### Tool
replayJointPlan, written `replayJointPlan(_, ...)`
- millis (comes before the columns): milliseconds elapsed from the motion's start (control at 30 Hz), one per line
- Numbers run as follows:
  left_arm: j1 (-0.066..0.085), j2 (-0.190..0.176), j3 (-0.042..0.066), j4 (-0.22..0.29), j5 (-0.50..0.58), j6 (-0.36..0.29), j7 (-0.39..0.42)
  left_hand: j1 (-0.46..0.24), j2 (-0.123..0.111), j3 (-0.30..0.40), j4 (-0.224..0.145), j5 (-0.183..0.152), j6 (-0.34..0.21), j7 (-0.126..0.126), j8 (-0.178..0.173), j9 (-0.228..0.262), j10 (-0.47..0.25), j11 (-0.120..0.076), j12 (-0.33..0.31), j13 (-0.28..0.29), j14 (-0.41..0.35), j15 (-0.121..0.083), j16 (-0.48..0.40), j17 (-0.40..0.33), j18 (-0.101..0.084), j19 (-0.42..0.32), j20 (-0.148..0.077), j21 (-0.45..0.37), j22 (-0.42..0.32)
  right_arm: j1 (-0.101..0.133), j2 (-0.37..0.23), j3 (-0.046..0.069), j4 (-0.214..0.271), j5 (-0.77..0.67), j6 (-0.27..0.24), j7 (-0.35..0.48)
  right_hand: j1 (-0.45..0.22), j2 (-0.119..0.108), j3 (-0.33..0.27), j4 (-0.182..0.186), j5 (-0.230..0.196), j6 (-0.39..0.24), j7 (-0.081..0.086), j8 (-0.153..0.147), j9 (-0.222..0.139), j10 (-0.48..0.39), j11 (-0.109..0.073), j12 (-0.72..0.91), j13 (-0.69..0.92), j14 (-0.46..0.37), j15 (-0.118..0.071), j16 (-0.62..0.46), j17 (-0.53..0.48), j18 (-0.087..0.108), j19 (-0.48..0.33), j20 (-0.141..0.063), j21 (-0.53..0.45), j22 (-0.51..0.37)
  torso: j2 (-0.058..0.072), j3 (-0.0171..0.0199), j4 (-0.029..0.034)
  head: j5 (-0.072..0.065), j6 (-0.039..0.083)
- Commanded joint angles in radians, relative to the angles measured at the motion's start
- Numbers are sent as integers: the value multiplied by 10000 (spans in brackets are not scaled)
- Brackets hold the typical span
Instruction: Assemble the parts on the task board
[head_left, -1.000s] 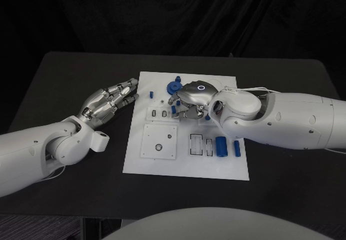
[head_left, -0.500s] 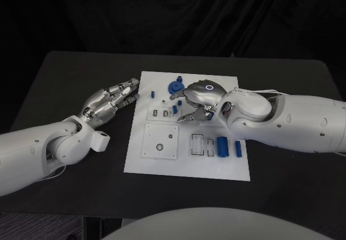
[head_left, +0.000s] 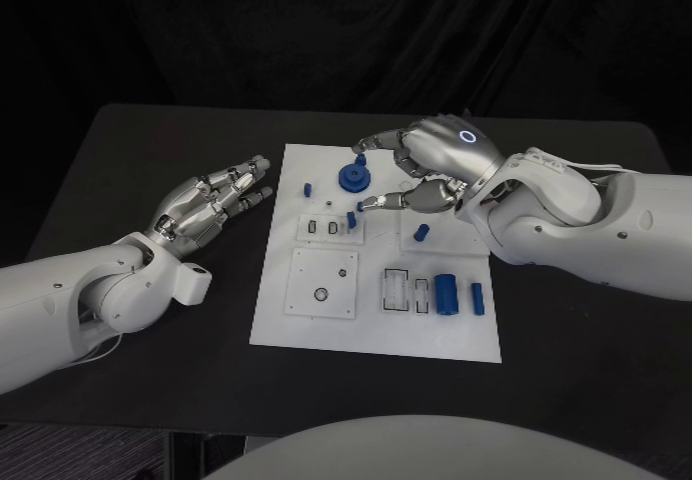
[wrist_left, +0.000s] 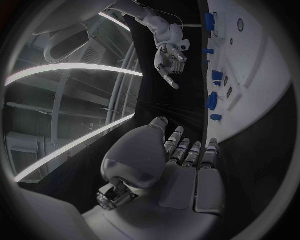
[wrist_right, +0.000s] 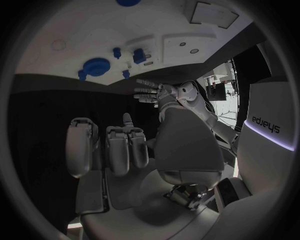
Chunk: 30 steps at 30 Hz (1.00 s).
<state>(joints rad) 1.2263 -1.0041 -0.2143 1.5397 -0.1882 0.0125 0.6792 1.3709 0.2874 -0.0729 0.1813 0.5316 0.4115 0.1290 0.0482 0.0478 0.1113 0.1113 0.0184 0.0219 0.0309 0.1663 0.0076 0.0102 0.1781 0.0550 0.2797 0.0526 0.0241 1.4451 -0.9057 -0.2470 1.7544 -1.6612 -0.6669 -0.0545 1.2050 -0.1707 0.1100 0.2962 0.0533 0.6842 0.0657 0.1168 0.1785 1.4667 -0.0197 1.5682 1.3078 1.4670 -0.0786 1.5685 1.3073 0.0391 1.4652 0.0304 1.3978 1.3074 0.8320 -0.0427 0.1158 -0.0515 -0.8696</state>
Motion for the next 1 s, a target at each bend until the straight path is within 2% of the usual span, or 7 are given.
replayJointPlan(33, 202, -61, 22, 138, 9, -389, 1338, 76, -38, 77, -3, 67, 108, 14, 44, 17, 32, 84, 32, 16, 70, -17, 60, 16, 33, 47, 64, 74, 18, 140, -244, -2, 23, 441, -1134, 792, 108, 271, 134, -18, -54, 198, 44, 119, 18, 1041, -21, 26, 2630, 1038, -44, 23, 2634, 1, 371, -48, 54, 2107, -38, 23, -15, 77, 163)
replayJointPlan(533, 1148, 497, 23, -329, 11, -547, 385, -40, -224, 53, 540, -90, 334, 135, 24, 18, 2122, 572, 310, 512, 2634, 231, 898, 644, -34, 1445, 132, 1128, 404, 182, -881, -8, -799, 1171, -1591, 1378, 874, 1453, 551, -80, 421, 1887, 224, 945, 68, 1041, 138, 26, 2630, 1037, 103, 18, 2631, -69, 517, 105, 374, 2209, -510, 201, -11, 322, 307)
replayJointPlan(633, 1209, 770, 23, -664, 11, -215, -83, -1272, -32, -739, 1151, -1849, 591, 207, 73, 53, 3703, 983, 577, 996, 4902, 423, 1632, 1349, -208, 3223, 149, 2313, 835, 147, -944, -8, -887, 1385, -1699, 1451, 980, 1522, 577, -78, 652, 2148, 264, 1031, 59, 1041, 170, 26, 2630, 1031, 124, -6, 2612, -72, 524, 123, 387, 2213, -716, 319, -46, 442, 246)
replayJointPlan(667, 1220, 828, 23, -731, 11, -159, -185, -2076, 41, -1191, 1147, -3146, 805, 275, 111, 78, 5198, 1424, 1052, 1460, 6017, 564, 2177, 1753, -375, 4309, 134, 2952, 1081, 139, -956, -8, -895, 1426, -1721, 1464, 987, 1523, 579, -79, 667, 2153, 265, 1030, 56, 1041, 172, 26, 2630, 1033, 125, 1, 2617, -71, 523, 124, 386, 2212, -720, 322, -47, 452, 272)
replayJointPlan(733, 1260, 1036, 23, -958, 12, 28, -591, -2292, 49, -1264, 1125, -3355, 972, 326, 128, 91, 5590, 1410, 1129, 1711, 6551, 521, 2682, 2053, -350, 4850, 84, 3262, 1196, 108, -977, -9, -933, 1540, -1783, 1489, 1072, 1547, 603, -78, 895, 2208, 274, 1020, 22, 1041, 181, 26, 2630, 1029, 134, -16, 2604, -79, 538, 134, 421, 2223, -781, 344, -35, 418, 362)
replayJointPlan(833, 1321, 1224, 24, -1123, -11, 137, -1087, -2280, 53, -1076, 1129, -3287, 1253, 392, 146, 109, 6664, 1249, 1479, 2382, 7481, 223, 4147, 2739, -114, 5871, 36, 3868, 1433, 73, -952, -9, -1011, 1605, -1781, 1449, 1164, 1565, 634, -91, 1114, 2256, 268, 1006, -11, 1041, 180, 26, 2630, 1026, 135, -27, 2594, -84, 550, 140, 449, 2231, -927, 399, -34, 354, 333)
replayJointPlan(1000, 1578, 1553, 24, -1267, -1790, -461, -2178, -767, -184, 61, 1207, -635, 2550, 499, 356, 210, 7507, 613, 3392, 3973, 7925, -442, 7776, 5037, -47, 7406, -447, 5019, 2062, -34, -929, -9, -1166, 1654, -1641, 1263, 1263, 1565, 665, -107, 1257, 2311, 280, 1005, -33, 1041, 189, 26, 2630, 1020, 140, -57, 2570, -81, 546, 144, 437, 2227, -1154, 539, -101, 372, 274)
